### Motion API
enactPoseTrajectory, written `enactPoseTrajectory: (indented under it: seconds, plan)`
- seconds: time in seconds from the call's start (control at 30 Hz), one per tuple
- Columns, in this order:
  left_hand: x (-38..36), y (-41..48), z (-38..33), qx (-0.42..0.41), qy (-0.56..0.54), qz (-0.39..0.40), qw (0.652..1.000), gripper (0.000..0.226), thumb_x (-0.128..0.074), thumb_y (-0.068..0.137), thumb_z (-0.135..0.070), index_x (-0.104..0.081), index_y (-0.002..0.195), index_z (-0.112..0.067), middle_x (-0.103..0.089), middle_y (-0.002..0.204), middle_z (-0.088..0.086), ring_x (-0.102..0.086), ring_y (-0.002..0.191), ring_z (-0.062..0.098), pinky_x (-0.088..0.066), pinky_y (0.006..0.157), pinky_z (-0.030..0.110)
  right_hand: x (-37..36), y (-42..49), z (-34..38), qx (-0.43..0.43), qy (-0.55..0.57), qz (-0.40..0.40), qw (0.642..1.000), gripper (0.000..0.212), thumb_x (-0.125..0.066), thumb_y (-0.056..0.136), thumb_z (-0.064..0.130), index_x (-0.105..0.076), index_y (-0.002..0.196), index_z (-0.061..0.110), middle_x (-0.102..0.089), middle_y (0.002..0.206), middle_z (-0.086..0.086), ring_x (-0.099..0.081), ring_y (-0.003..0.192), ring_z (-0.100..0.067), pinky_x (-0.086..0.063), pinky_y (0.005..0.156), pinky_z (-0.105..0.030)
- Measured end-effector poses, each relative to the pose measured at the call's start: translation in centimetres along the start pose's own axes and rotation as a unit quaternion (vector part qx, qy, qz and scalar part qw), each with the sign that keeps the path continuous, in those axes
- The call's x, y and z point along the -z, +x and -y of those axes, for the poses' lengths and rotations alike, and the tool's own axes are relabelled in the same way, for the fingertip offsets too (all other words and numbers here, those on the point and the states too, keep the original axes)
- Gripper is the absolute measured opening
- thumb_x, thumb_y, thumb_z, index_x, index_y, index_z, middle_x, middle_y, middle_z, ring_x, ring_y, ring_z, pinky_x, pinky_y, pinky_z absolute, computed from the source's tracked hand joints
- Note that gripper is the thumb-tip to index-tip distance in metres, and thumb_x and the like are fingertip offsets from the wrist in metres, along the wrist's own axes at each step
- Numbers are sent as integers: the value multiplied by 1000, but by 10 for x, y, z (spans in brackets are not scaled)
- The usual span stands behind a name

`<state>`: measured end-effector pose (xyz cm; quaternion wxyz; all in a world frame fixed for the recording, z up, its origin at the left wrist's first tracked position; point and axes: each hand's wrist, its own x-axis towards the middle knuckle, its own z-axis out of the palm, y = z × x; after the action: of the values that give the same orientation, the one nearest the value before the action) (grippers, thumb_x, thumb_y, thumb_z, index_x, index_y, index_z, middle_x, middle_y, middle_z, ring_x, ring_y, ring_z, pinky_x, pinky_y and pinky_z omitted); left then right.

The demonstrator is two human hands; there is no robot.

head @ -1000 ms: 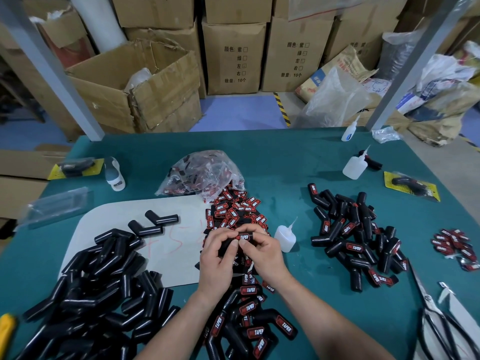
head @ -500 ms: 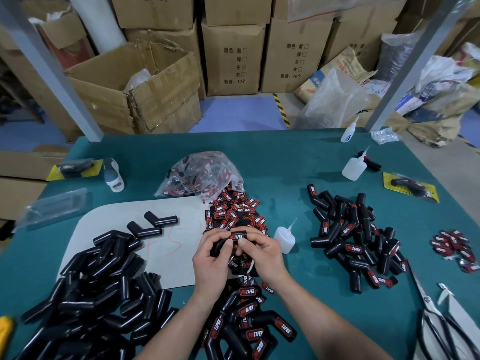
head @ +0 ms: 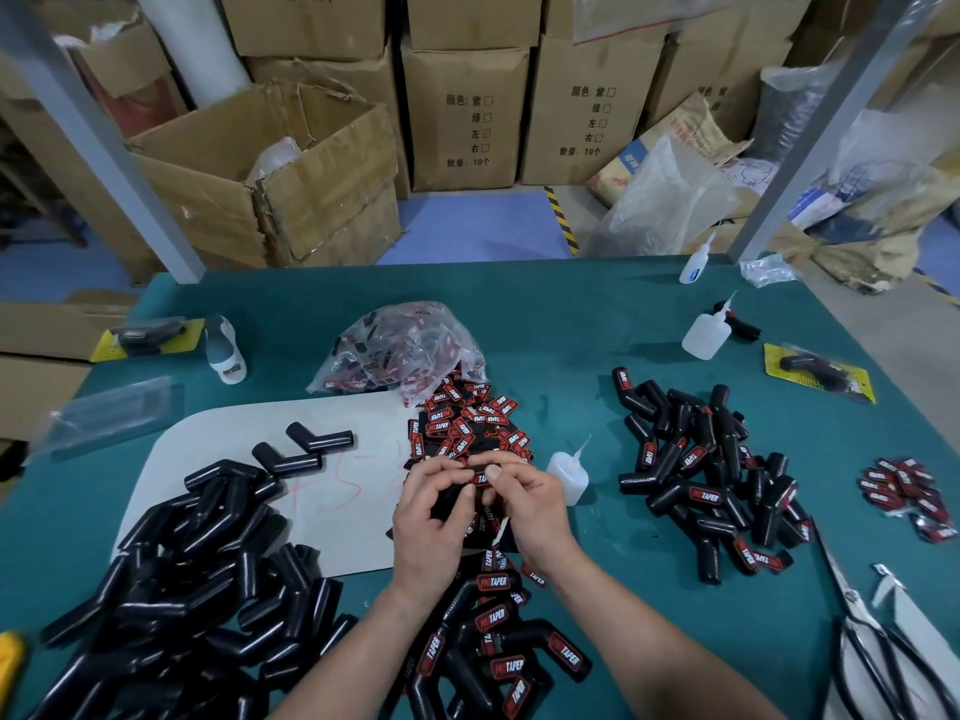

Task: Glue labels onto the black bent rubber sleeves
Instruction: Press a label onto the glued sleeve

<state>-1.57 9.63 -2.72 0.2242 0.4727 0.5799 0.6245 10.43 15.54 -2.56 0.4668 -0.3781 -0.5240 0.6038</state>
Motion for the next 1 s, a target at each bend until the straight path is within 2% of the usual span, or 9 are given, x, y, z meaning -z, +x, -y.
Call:
enactPoseTrajectory:
  seconds: [0.07,0.13,0.2,0.33,0.63,0.73,0.83,0.9,1.0]
  plan:
    - [0,0,1,-5,5,4,1000,13,-66,90,-26,-72,100,-33,-62,114,-14,-64,111,12,-45,97,14,1,2,-5,-20,14,-2,1000,37,-65,87,27,-62,59,2,-73,108,-9,-66,91,-17,-46,82,-35]
    - [1,0,2,-10,7,7,1000,14,-67,90,-26,-73,99,-35,-62,114,-16,-64,112,12,-44,96,13,1,3,-9,-35,28,-4,999,35,-66,86,26,-63,58,4,-73,109,-10,-66,91,-17,-46,82,-37]
    - [0,-1,2,-11,9,7,1000,18,-67,90,-27,-73,104,-36,-62,115,-17,-63,112,12,-45,97,14,1,4,-11,-40,31,-3,999,34,-66,87,26,-66,60,7,-73,110,-10,-65,86,-15,-47,79,-36]
    - [1,0,2,-1,6,5,1000,18,-66,89,-29,-73,104,-37,-62,115,-17,-63,113,12,-45,98,15,1,3,-13,-42,29,10,999,36,-65,91,28,-68,71,-2,-72,112,-10,-62,79,-14,-48,73,-33]
    - [-1,0,2,0,0,17,1000,16,-67,89,-27,-74,103,-31,-63,114,-17,-63,111,10,-45,97,14,-1,1,-4,-33,4,-10,999,35,-62,86,29,-65,57,9,-74,104,-5,-63,78,-13,-48,70,-24]
    - [-1,-1,4,3,-1,19,1000,15,-67,89,-27,-74,103,-31,-63,114,-15,-63,111,11,-45,96,14,-1,2,-2,-34,4,-18,999,37,-62,85,31,-64,60,2,-74,103,-4,-61,74,-10,-47,67,-22]
    - [0,-1,4,5,3,22,1000,15,-67,90,-27,-73,103,-32,-63,115,-15,-63,112,12,-45,96,13,-2,1,0,-32,4,-16,999,32,-62,85,31,-70,61,11,-74,102,-4,-59,70,-11,-47,65,-22]
    - [0,-1,4,5,3,22,1000,16,-67,90,-28,-73,103,-33,-63,115,-16,-63,113,12,-44,97,13,-1,0,0,-26,7,-13,1000,33,-63,85,31,-70,64,7,-74,104,-4,-57,67,-10,-47,65,-23]
    - [0,0,5,11,6,18,1000,18,-67,89,-29,-73,104,-37,-63,116,-18,-63,113,11,-44,98,13,-1,-1,0,-17,-5,-2,1000,37,-62,88,29,-64,57,8,-74,105,-5,-65,82,-13,-50,71,-24]
